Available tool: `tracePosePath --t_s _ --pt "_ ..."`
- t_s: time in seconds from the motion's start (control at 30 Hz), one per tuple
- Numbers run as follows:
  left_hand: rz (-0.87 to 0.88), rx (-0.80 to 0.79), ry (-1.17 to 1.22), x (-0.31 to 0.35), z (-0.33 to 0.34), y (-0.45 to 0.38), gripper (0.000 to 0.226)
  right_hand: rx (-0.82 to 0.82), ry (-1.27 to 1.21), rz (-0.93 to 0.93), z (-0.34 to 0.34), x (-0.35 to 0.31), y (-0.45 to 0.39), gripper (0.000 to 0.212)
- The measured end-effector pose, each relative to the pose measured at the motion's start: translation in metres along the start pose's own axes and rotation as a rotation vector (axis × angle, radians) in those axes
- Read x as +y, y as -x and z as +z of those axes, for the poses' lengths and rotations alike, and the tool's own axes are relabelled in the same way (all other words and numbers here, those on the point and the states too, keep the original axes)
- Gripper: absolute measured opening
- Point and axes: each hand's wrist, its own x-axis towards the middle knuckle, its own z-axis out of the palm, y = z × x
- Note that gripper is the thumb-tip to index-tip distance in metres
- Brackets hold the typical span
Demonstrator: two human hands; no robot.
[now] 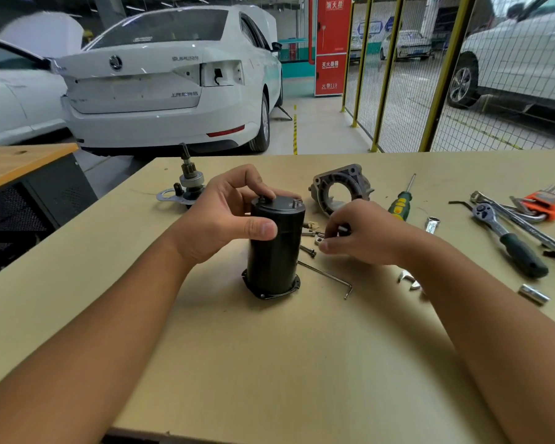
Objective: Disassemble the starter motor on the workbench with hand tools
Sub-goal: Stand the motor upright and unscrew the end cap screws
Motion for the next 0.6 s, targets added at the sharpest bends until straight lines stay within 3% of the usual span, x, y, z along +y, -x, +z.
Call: tracePosePath --t_s 0.13,0.2,0.27,0.37,0.5,0.6 --pt "0.016 -0.001 0.023 0.000 0.001 0.001 0.056 -0.069 0.081 -0.007 -0.001 0.000 0.002 0.028" --pt "0.021 -0.002 0.028 0.000 0.001 0.001 0.056 0.045 -0.055 -0.040 -0.002 0.001 0.003 0.024" --pt "0.024 0.000 0.026 0.000 0.001 0.001 0.057 0.193 -0.347 -0.015 -0.005 0.004 0.002 0.019" --pt "0.003 0.000 -0.017 0.000 0.001 0.001 0.059 0.282 -0.754 -0.005 -0.014 0.004 0.001 0.029" --pt "-0.061 0.028 -0.083 -0.002 0.002 0.001 0.072 0.535 -0.723 -0.208 -0.021 -0.010 0.005 0.024" --pt "-0.064 0.037 -0.149 -0.005 0.006 0.000 0.073 0.661 -0.892 -0.258 -0.026 -0.021 0.008 0.015"
